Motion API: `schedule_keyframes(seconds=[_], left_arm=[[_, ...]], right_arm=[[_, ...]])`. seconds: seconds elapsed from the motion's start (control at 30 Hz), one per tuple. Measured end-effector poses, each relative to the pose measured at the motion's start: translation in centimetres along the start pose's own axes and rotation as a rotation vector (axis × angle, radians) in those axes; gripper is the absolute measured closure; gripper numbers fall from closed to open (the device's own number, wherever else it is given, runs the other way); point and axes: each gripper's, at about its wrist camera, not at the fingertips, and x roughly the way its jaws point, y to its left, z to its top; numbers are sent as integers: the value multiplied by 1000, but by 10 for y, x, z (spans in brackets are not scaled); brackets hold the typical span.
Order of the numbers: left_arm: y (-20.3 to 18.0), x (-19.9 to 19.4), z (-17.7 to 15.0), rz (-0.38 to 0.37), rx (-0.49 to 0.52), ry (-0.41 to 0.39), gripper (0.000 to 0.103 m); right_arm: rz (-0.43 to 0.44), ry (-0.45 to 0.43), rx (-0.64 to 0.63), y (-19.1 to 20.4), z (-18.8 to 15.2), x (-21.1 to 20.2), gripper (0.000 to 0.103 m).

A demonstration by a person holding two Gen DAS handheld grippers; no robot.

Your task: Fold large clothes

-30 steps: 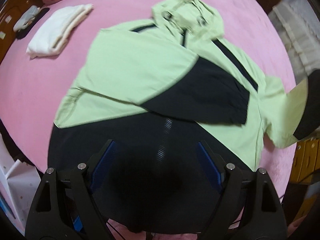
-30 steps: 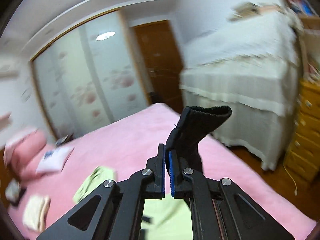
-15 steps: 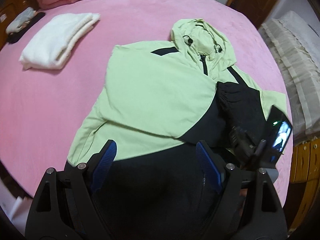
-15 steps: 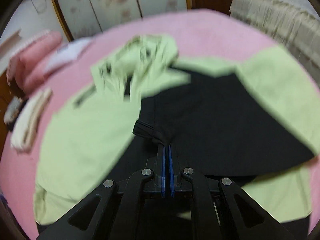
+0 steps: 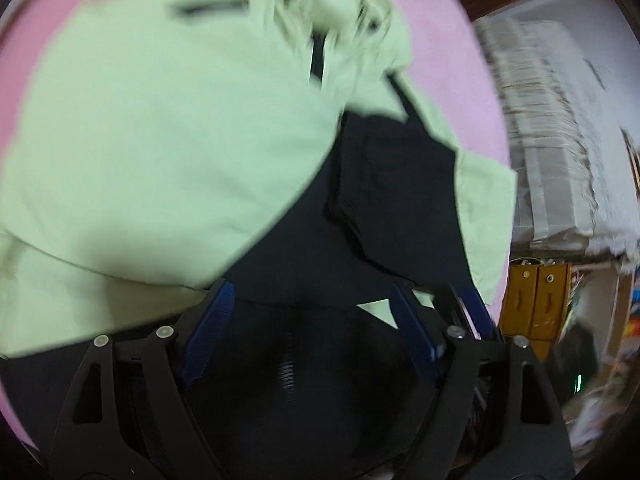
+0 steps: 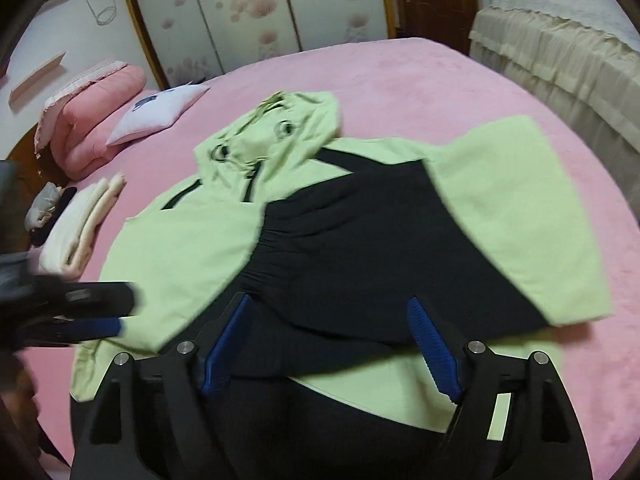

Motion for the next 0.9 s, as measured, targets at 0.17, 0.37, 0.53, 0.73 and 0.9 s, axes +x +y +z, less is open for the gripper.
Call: schedule_keyframes(seconds=[0.17,0.37,0.53,0.73,0.9], left_arm=[[-25,57,-1,62,-49,0,33],[-59,88,13,158,-56,-107,49],[-81,115,31,200,-93,-141,80],[-156,80,37,374,42,-434,97],[-227,-24,56,268,152,-728,97]], right_arm=[[-81,29,47,-52,-25,-12,22],[-192,108,97,-121,-58,-2,22],[-151,145,193,-184,-69,13,22],[-56,100,105,-211,-60,43,20],[-32,78,48,-224,-46,59,19]])
